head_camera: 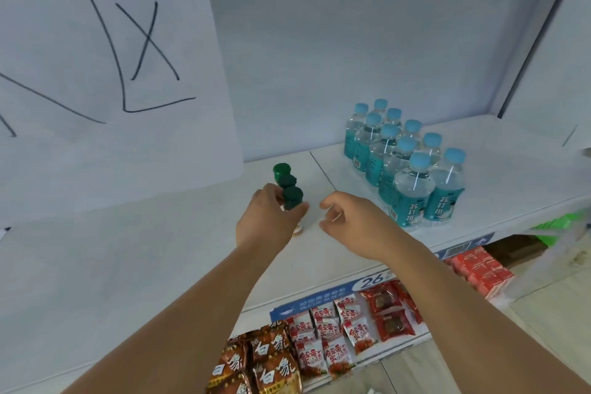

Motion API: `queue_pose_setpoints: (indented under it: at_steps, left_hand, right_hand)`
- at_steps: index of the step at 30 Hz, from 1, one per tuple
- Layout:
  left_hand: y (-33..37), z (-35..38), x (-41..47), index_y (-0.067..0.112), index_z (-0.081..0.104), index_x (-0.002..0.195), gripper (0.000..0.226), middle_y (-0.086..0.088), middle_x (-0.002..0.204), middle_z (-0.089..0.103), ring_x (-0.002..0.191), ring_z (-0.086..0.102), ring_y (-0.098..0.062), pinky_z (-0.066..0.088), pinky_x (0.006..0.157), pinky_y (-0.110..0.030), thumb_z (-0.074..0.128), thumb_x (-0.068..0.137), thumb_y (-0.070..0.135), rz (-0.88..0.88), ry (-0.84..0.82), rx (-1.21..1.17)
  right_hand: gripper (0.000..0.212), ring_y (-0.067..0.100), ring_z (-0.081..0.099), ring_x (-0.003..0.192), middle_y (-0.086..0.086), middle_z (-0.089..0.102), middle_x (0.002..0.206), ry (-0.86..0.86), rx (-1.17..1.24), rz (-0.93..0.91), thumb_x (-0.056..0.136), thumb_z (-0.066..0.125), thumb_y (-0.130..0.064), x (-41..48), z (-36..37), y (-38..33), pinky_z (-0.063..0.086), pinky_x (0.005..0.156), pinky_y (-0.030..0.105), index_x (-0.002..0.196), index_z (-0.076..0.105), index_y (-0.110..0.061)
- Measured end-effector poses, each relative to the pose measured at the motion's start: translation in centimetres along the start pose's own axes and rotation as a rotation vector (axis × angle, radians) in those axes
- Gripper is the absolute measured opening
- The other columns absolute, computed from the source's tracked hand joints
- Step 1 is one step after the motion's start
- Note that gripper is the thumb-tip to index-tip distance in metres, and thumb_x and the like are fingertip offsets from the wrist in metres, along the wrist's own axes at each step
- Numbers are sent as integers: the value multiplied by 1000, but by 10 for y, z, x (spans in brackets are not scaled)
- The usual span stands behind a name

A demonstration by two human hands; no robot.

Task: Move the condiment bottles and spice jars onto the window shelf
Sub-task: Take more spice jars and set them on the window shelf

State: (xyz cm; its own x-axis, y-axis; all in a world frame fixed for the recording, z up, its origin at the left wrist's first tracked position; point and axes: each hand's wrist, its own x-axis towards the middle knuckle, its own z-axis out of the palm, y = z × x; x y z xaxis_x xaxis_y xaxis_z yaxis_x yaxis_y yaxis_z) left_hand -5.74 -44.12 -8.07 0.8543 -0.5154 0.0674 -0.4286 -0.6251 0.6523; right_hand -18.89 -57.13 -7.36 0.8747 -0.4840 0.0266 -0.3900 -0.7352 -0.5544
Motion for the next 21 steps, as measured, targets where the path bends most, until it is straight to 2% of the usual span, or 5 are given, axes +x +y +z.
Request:
queue_pose_setpoints:
  at_steps: [3,9,12,16,21]
  left_hand:
    - [-4,1,1,33,60,113,37,16,111,63,92,64,-9,55,79,-36,64,87,59,-9,39,-27]
    - [-21,-32,-12,37,64,105,29,20,100,66,88,65,-3,55,71,-32,70,83,56,-67,141,-138]
    - [-34,-54,-22,38,64,103,29,21,98,67,89,65,-2,58,72,-34,72,82,56,-93,192,-155]
    - [-48,-78,-39,39,64,101,27,22,97,66,90,64,2,52,66,-28,74,83,56,-112,243,-152]
    - [-63,-97,-59,41,64,97,23,23,97,67,88,64,6,51,66,-26,75,83,55,-142,289,-149]
  right_hand:
    - [39,12,64,100,-9,66,116,5,29,-20,97,64,-40,11,4,2,54,91,33,133,56,-28]
    - [44,13,63,103,-6,63,116,79,116,-51,94,71,-33,41,21,-5,51,89,30,133,54,-23]
    - [52,13,61,102,-5,61,116,183,287,-11,90,75,-39,57,35,-10,45,81,25,133,54,-21]
    - [64,17,61,105,-2,61,118,250,379,18,80,82,-47,77,63,-17,45,81,29,129,55,-17]
    - [46,21,65,92,1,66,101,357,480,-18,79,84,-40,85,84,-25,55,76,36,110,62,-13]
